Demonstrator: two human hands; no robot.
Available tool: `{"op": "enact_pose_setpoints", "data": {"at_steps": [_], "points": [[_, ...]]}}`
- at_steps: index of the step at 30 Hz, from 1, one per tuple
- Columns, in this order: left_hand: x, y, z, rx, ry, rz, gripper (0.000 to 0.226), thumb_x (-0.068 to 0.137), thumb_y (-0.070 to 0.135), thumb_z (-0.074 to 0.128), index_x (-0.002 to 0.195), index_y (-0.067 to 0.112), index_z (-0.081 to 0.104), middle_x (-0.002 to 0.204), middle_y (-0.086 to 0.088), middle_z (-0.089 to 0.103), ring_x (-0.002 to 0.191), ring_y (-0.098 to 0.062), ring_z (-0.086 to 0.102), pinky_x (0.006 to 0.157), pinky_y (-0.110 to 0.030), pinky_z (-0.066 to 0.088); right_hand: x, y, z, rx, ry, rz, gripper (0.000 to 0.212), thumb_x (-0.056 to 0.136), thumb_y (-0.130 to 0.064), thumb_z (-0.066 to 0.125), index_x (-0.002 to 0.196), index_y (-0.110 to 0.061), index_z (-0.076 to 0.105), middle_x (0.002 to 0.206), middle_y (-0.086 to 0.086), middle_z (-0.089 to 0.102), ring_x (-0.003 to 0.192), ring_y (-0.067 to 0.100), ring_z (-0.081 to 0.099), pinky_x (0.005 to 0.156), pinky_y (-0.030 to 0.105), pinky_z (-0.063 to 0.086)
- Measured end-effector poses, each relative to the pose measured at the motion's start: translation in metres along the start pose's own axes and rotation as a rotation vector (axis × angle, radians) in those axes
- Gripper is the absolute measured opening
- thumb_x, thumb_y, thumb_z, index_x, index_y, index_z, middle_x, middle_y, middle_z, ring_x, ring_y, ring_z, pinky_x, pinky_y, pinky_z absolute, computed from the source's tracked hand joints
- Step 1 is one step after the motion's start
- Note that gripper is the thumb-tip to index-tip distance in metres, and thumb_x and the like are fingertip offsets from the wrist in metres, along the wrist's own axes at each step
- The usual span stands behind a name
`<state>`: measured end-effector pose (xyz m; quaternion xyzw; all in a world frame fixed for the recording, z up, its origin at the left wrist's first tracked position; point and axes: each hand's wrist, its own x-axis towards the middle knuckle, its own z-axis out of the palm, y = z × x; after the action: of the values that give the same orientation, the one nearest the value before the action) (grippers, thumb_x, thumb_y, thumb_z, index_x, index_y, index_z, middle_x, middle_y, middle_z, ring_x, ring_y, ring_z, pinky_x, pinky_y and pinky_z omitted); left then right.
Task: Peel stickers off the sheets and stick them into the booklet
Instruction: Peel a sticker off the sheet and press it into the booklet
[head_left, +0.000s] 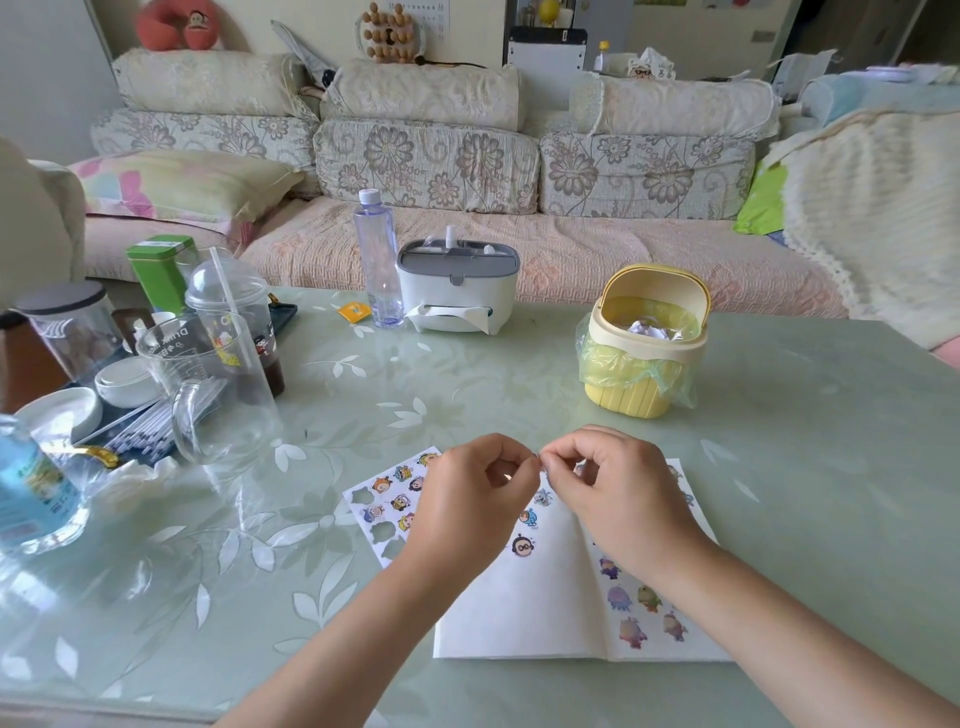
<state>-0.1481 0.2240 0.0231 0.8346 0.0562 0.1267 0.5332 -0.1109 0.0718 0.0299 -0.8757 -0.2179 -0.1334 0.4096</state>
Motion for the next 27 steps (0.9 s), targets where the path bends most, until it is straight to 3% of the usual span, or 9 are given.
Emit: {"op": "enact_pose_setpoints", "data": {"at_steps": [3, 6, 10, 12, 16, 18, 21, 24, 27], "points": [[0.000, 0.001, 0.000, -0.022, -0.012, 0.020, 0.015, 0.092, 0.024, 0.065, 0.077, 0.025, 0.067, 0.068, -0.001, 0.067, 0.065, -0.026, 0.064, 0.051, -0.021, 0.042, 0.001, -0.001, -0.002, 0.078, -0.040, 0.112, 0.015, 0.090, -0.020, 0.068, 0.078, -0.026, 0.073, 0.063, -0.024, 0.062, 0.052, 0.005, 0.051, 0.054, 0.011, 0.038], [0.001, 0.002, 0.002, -0.047, -0.037, 0.027, 0.016, 0.093, 0.025, 0.064, 0.077, 0.027, 0.065, 0.071, -0.001, 0.067, 0.067, -0.025, 0.064, 0.057, -0.030, 0.049, 0.003, 0.001, -0.004, 0.188, -0.108, 0.232, 0.016, 0.094, -0.023, 0.064, 0.081, -0.026, 0.072, 0.053, -0.020, 0.058, 0.045, 0.005, 0.049, 0.052, 0.016, 0.041], [0.003, 0.003, 0.003, -0.092, -0.081, 0.029, 0.015, 0.094, 0.026, 0.062, 0.079, 0.028, 0.064, 0.070, 0.010, 0.065, 0.068, -0.014, 0.062, 0.068, -0.038, 0.056, 0.006, 0.001, -0.008, 0.397, -0.147, 0.329, 0.012, 0.093, -0.029, 0.068, 0.084, -0.026, 0.075, 0.065, -0.001, 0.066, 0.053, 0.015, 0.059, 0.052, 0.031, 0.045], [0.004, 0.003, 0.003, -0.095, -0.089, 0.036, 0.015, 0.094, 0.028, 0.062, 0.079, 0.028, 0.063, 0.072, 0.006, 0.066, 0.064, -0.011, 0.059, 0.065, -0.039, 0.055, 0.006, 0.000, -0.012, 0.433, -0.127, 0.317, 0.008, 0.090, -0.026, 0.073, 0.082, -0.026, 0.077, 0.067, -0.002, 0.067, 0.053, 0.014, 0.060, 0.050, 0.031, 0.045], [0.005, 0.006, 0.006, -0.120, -0.119, 0.038, 0.016, 0.095, 0.029, 0.063, 0.079, 0.030, 0.063, 0.070, 0.007, 0.067, 0.068, -0.015, 0.064, 0.058, -0.039, 0.055, 0.007, 0.001, -0.016, 0.471, -0.091, 0.358, 0.010, 0.091, -0.021, 0.072, 0.083, -0.020, 0.077, 0.080, 0.011, 0.072, 0.053, 0.013, 0.060, 0.048, 0.031, 0.045], [0.005, 0.009, 0.008, -0.154, -0.130, 0.018, 0.016, 0.095, 0.028, 0.063, 0.080, 0.027, 0.065, 0.070, 0.006, 0.069, 0.065, -0.017, 0.064, 0.052, -0.032, 0.053, 0.007, 0.001, -0.017, 0.501, -0.086, 0.403, 0.011, 0.092, -0.020, 0.070, 0.084, -0.017, 0.076, 0.074, 0.007, 0.069, 0.052, 0.013, 0.058, 0.047, 0.029, 0.044], [0.007, 0.013, 0.012, -0.214, -0.146, -0.015, 0.015, 0.097, 0.021, 0.059, 0.087, 0.019, 0.069, 0.078, 0.000, 0.072, 0.058, -0.004, 0.061, 0.051, -0.018, 0.045, 0.007, 0.003, -0.020, 0.473, -0.055, 0.408, 0.012, 0.093, -0.020, 0.069, 0.084, -0.017, 0.076, 0.067, 0.006, 0.067, 0.052, 0.012, 0.057, 0.045, 0.026, 0.044], [0.012, 0.015, 0.017, -0.272, -0.178, -0.050, 0.017, 0.098, 0.017, 0.056, 0.092, 0.017, 0.072, 0.090, 0.003, 0.075, 0.065, -0.005, 0.064, 0.052, -0.022, 0.046, 0.008, 0.006, -0.025, 0.404, -0.019, 0.361, 0.013, 0.093, -0.021, 0.068, 0.082, -0.020, 0.075, 0.067, 0.006, 0.068, 0.050, 0.010, 0.056, 0.047, 0.022, 0.043], [0.017, 0.016, 0.024, -0.242, -0.174, -0.046, 0.016, 0.093, 0.034, 0.066, 0.088, 0.021, 0.074, 0.084, -0.005, 0.075, 0.068, -0.016, 0.066, 0.054, -0.027, 0.049, 0.009, 0.010, -0.030, 0.341, -0.018, 0.330, 0.014, 0.094, -0.022, 0.067, 0.083, -0.021, 0.074, 0.057, -0.010, 0.064, 0.046, 0.007, 0.054, 0.047, 0.021, 0.044]]}}
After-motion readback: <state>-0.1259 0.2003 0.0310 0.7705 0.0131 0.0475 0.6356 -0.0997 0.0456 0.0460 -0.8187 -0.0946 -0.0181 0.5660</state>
